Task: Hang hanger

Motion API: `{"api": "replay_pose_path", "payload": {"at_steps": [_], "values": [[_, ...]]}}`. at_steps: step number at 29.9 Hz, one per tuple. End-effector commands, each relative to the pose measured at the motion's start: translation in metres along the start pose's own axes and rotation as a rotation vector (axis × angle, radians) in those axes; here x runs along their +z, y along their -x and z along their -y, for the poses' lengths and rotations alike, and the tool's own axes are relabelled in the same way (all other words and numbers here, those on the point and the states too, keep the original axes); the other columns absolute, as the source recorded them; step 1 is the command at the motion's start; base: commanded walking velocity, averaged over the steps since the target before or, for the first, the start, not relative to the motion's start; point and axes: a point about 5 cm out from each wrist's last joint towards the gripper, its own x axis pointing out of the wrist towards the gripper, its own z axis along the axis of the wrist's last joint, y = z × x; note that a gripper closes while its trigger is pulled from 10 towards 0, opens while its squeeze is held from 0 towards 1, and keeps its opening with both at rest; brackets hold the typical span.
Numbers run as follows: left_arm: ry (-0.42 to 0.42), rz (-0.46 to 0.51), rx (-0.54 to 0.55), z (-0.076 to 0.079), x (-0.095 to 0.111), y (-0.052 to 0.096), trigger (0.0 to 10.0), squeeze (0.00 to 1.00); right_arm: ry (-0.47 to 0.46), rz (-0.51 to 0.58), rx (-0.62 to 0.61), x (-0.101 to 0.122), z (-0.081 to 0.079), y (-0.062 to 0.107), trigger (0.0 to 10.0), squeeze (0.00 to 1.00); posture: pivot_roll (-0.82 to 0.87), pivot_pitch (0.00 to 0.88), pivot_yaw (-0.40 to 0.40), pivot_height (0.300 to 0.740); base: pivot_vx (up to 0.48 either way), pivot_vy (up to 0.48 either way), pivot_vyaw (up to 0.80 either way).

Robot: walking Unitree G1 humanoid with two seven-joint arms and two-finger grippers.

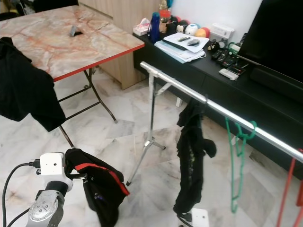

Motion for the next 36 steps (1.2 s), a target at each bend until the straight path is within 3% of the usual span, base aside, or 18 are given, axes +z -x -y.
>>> {"api": "replay_pose_path", "payload": {"at_steps": [1,21,36], "values": [[0.004,0.021,0.0,0.0014,0.0045,0.0001,10.0,0.0,-0.009,-0.042,-0.025,-0.013,0.01,0.0021,10.0,0.0,0.07,0.143,-0.047,0.74,0.0,0.33,0.0],[0.009,0.023,-0.01,0.001,0.0052,-0.0004,10.0,0.0,-0.003,-0.053,-0.022,-0.0163,0.0108,0.0027,10.0,0.0,0.07,0.114,-0.039,0.74,0.0,0.331,0.0],[0.006,0.029,0.007,-0.0039,0.0075,-0.0005,10.0,0.0,0.008,-0.054,-0.02,-0.0158,0.0119,0.0026,10.0,0.0,0.09,0.139,-0.046,0.74,0.0,0.33,0.0]]}}
